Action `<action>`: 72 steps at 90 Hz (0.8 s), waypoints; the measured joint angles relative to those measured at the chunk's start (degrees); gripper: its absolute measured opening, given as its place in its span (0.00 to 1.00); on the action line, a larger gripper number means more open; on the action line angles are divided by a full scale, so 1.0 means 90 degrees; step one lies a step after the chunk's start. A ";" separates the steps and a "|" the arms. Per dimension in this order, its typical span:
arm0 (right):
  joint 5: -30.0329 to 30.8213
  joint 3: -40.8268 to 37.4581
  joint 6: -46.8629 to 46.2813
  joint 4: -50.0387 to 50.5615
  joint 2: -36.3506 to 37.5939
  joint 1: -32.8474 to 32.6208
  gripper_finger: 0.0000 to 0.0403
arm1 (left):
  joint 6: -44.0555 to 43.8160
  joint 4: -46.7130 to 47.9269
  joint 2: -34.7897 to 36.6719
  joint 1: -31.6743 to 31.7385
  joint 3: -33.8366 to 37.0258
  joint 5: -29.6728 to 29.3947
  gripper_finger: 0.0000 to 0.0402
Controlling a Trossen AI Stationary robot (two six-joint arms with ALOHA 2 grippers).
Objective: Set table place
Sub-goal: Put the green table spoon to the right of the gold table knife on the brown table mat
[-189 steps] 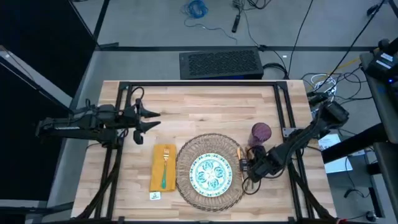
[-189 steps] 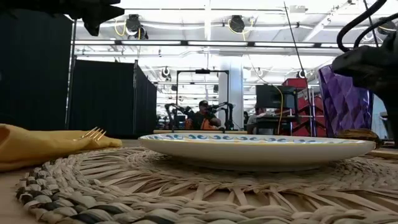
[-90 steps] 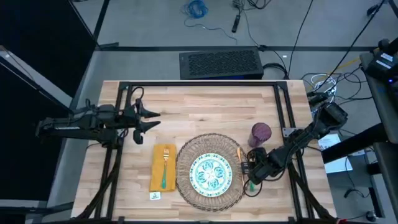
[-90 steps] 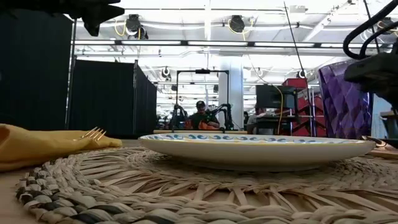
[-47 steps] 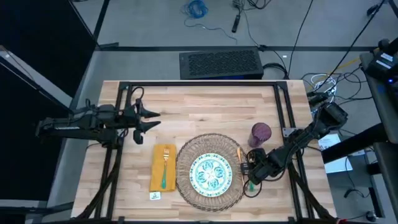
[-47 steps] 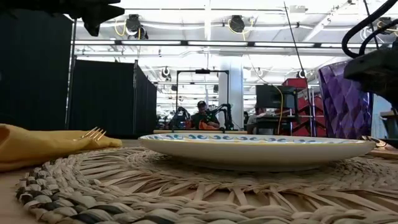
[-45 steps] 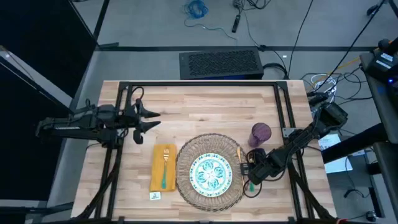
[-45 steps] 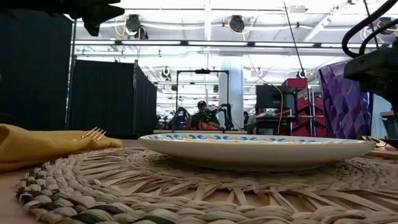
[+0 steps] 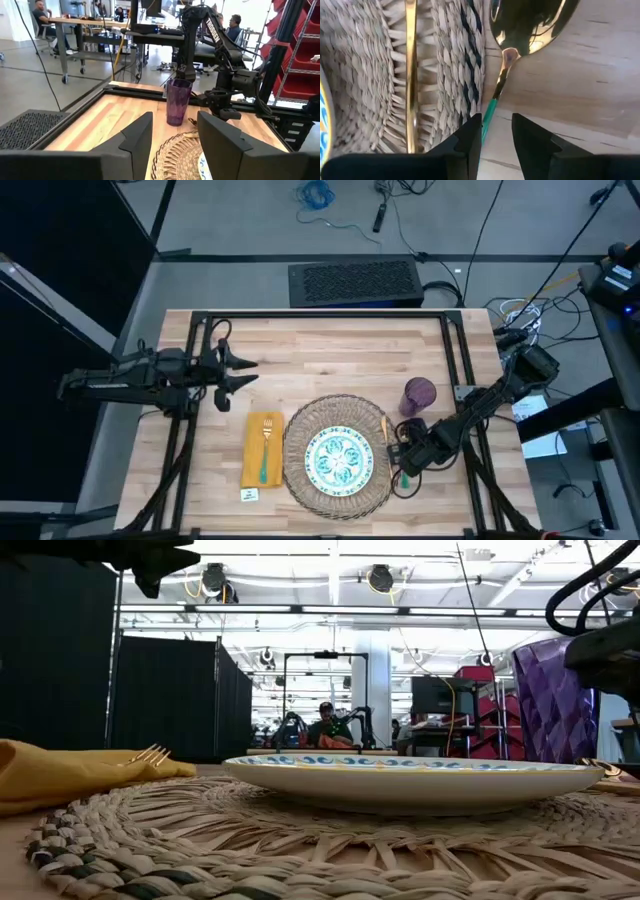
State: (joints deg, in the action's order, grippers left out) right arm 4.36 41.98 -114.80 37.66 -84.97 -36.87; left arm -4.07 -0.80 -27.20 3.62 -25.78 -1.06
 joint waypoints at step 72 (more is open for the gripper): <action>-0.0049 0.0074 -0.0116 -0.0325 -0.0502 0.0001 0.23 | -0.0008 -0.0022 0.0002 0.0000 0.0000 0.0000 0.35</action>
State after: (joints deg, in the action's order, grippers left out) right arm 3.92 42.64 -115.85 34.73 -89.48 -36.86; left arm -4.14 -0.99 -27.18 3.62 -25.78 -1.06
